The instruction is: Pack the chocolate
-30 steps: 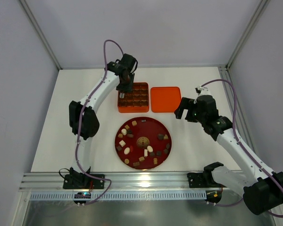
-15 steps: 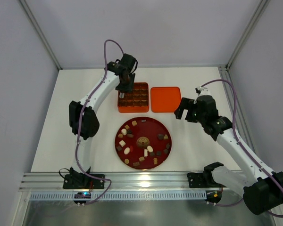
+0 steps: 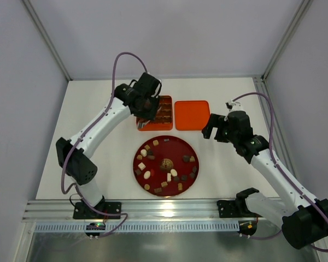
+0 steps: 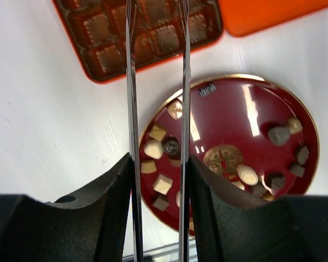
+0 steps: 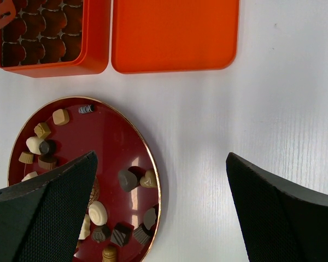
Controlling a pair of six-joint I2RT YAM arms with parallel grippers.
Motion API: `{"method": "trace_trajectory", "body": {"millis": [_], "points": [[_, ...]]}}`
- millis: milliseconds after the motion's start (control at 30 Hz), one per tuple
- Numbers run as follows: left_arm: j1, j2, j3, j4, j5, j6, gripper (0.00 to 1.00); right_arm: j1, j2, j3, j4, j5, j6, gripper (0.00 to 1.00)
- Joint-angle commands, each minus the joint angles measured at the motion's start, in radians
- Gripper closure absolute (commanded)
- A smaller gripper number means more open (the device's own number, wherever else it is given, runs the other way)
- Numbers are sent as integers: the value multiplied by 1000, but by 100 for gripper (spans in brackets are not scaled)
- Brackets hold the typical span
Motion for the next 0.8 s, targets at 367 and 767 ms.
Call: {"method": "trace_trajectory", "body": {"millis": [367,767], "points": [[-329,-219,-270,31,69,-81,53,-2,4,-9,44,-2,9,0],[-436,-187,-342,103,143,-121,48,-3,-4,-21,41,1,10,0]]}}
